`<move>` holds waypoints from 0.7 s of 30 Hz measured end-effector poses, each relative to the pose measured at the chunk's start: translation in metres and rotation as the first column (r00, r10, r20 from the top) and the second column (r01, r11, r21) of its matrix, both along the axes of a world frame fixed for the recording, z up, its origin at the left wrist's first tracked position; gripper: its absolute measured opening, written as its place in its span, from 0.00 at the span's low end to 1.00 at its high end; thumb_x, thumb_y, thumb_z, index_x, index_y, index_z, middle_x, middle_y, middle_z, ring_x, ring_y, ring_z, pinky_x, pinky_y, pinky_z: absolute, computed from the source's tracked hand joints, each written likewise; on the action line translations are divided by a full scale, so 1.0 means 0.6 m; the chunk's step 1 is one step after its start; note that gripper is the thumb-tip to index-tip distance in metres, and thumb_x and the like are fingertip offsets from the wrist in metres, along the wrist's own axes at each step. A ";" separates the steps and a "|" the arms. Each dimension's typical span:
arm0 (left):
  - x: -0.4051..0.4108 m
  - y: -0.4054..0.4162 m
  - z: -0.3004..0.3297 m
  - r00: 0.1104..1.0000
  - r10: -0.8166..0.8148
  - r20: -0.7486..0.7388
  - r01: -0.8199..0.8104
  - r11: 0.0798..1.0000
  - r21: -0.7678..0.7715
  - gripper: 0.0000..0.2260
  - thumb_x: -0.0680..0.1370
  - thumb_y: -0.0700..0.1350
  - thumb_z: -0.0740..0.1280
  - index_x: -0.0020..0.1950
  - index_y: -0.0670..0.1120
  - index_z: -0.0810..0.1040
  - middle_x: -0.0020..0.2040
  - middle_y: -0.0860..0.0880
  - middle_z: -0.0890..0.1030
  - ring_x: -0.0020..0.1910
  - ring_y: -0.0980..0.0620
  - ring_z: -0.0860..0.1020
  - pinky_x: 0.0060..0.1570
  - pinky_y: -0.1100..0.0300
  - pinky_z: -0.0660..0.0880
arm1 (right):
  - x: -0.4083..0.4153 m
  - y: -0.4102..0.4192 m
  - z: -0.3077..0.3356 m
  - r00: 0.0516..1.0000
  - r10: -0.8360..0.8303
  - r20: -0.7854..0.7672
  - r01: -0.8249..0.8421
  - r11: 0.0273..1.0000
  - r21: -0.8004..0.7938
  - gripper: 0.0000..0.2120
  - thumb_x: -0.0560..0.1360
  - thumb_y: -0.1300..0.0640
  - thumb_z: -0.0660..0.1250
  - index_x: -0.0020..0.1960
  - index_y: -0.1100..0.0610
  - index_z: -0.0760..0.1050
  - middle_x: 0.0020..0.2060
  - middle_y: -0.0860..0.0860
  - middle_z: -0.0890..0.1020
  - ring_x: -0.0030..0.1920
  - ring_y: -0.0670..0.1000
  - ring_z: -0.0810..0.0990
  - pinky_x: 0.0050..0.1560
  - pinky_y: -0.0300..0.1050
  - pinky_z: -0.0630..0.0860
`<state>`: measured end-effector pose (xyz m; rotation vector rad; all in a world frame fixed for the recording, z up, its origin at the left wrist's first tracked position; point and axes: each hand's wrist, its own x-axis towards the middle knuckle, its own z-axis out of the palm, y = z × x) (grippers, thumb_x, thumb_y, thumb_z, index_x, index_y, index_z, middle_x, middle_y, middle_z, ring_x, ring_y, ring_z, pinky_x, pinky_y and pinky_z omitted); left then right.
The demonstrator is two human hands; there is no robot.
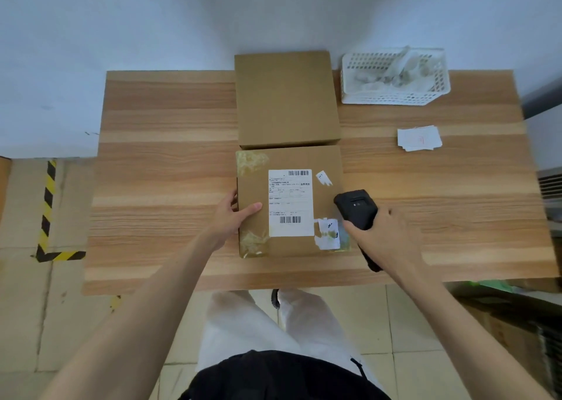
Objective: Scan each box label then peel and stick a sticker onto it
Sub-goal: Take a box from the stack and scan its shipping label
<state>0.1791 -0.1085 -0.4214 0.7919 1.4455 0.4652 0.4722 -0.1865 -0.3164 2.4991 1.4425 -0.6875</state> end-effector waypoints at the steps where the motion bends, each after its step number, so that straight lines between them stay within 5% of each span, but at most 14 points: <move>1: -0.001 -0.001 0.000 1.000 0.007 0.006 -0.007 1.000 0.000 0.31 0.75 0.48 0.77 0.76 0.50 0.69 0.64 0.50 0.79 0.59 0.53 0.80 0.44 0.61 0.81 | -0.011 -0.001 0.018 0.999 0.049 0.013 -0.048 0.998 -0.034 0.28 0.71 0.32 0.63 0.46 0.59 0.73 0.39 0.51 0.73 0.42 0.55 0.76 0.41 0.48 0.73; 5: -0.001 0.000 0.001 0.999 0.011 0.032 -0.012 1.000 0.001 0.31 0.74 0.47 0.77 0.74 0.50 0.69 0.64 0.49 0.79 0.60 0.52 0.80 0.50 0.56 0.82 | -0.049 -0.002 0.074 0.977 0.205 0.058 -0.195 0.970 -0.143 0.26 0.71 0.32 0.61 0.46 0.56 0.77 0.37 0.49 0.71 0.38 0.53 0.75 0.38 0.45 0.70; 21: 0.005 -0.004 0.007 0.996 0.045 0.083 -0.043 0.999 -0.027 0.29 0.76 0.44 0.76 0.75 0.47 0.69 0.64 0.48 0.78 0.57 0.54 0.80 0.38 0.62 0.81 | -0.067 0.001 0.137 0.948 0.301 0.103 -0.291 0.951 -0.105 0.27 0.70 0.29 0.61 0.39 0.55 0.71 0.36 0.48 0.76 0.37 0.52 0.77 0.36 0.43 0.68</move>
